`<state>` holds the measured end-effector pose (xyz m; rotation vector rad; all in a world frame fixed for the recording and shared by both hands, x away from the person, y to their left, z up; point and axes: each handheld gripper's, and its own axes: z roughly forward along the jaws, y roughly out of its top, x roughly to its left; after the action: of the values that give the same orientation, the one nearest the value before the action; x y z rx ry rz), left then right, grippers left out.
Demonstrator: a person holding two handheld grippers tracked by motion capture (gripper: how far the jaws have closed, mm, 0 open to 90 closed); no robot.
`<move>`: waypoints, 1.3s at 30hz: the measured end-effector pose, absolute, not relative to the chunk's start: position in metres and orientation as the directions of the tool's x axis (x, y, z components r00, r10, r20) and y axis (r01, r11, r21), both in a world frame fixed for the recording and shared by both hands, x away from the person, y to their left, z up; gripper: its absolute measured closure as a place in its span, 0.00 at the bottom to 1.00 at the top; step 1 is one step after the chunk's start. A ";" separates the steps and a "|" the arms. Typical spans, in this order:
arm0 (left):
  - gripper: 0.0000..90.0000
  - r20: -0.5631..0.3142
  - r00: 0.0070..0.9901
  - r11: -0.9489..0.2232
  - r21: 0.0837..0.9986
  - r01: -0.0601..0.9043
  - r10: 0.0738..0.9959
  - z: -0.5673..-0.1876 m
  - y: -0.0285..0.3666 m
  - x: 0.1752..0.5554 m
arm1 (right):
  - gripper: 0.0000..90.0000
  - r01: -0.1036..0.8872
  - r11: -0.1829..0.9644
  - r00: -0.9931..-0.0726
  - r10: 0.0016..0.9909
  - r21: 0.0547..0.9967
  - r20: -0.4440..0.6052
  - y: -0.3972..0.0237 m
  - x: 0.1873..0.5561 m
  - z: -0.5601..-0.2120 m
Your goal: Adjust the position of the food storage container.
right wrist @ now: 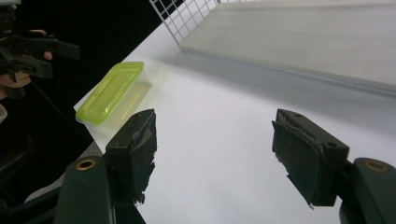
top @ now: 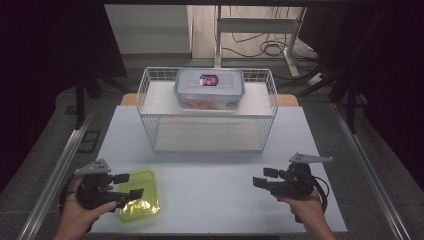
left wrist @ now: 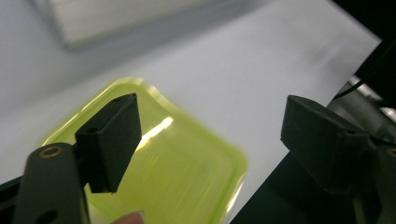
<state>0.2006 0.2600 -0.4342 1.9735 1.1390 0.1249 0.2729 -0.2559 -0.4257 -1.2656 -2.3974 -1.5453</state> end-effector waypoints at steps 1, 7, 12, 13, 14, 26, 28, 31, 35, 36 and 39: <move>0.26 -0.287 0.574 -0.250 0.690 0.679 0.767 -0.437 0.266 0.197 | 0.34 0.636 0.182 -0.670 0.613 0.750 0.420 -0.256 0.273 -0.427; 0.72 -0.275 0.551 -0.302 0.608 0.734 0.788 -0.446 0.290 0.183 | 0.33 0.645 0.184 -0.667 0.609 0.741 0.429 -0.255 0.273 -0.429; 0.95 -0.232 0.544 -0.359 0.538 0.763 0.806 -0.459 0.297 0.171 | 0.33 0.660 0.179 -0.656 0.612 0.730 0.443 -0.254 0.275 -0.433; 0.97 -0.224 0.539 -0.367 0.523 0.769 0.812 -0.463 0.298 0.169 | 0.33 0.663 0.177 -0.654 0.611 0.727 0.447 -0.254 0.275 -0.434; 0.99 -0.216 0.534 -0.373 0.508 0.777 0.817 -0.467 0.299 0.169 | 0.33 0.666 0.176 -0.652 0.609 0.725 0.451 -0.253 0.276 -0.435; 1.00 -0.236 0.547 -0.412 0.444 0.796 0.803 -0.491 0.281 0.183 | 0.33 0.680 0.183 -0.645 0.610 0.711 0.460 -0.252 0.277 -0.439; 1.00 -0.249 0.557 -0.416 0.447 0.792 0.792 -0.491 0.276 0.185 | 0.33 0.683 0.178 -0.640 0.614 0.708 0.463 -0.254 0.278 -0.440; 1.00 -0.242 0.574 -0.436 0.445 0.782 0.782 -0.491 0.265 0.190 | 0.33 0.689 0.173 -0.633 0.615 0.704 0.469 -0.255 0.279 -0.441; 1.00 -0.241 0.589 -0.453 0.442 0.774 0.771 -0.494 0.248 0.196 | 0.33 0.689 0.170 -0.635 0.612 0.705 0.472 -0.255 0.278 -0.440; 1.00 -0.248 0.592 -0.453 0.444 0.773 0.767 -0.494 0.244 0.198 | 0.33 0.688 0.170 -0.635 0.611 0.705 0.472 -0.255 0.278 -0.440; 1.00 -0.259 0.595 -0.449 0.453 0.771 0.761 -0.494 0.231 0.201 | 0.33 0.691 0.171 -0.634 0.611 0.703 0.474 -0.255 0.279 -0.440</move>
<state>0.2014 0.2311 -0.4936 2.2926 1.2119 -0.0240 0.2786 -0.2551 -0.4398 -1.3043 -2.3392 -1.4784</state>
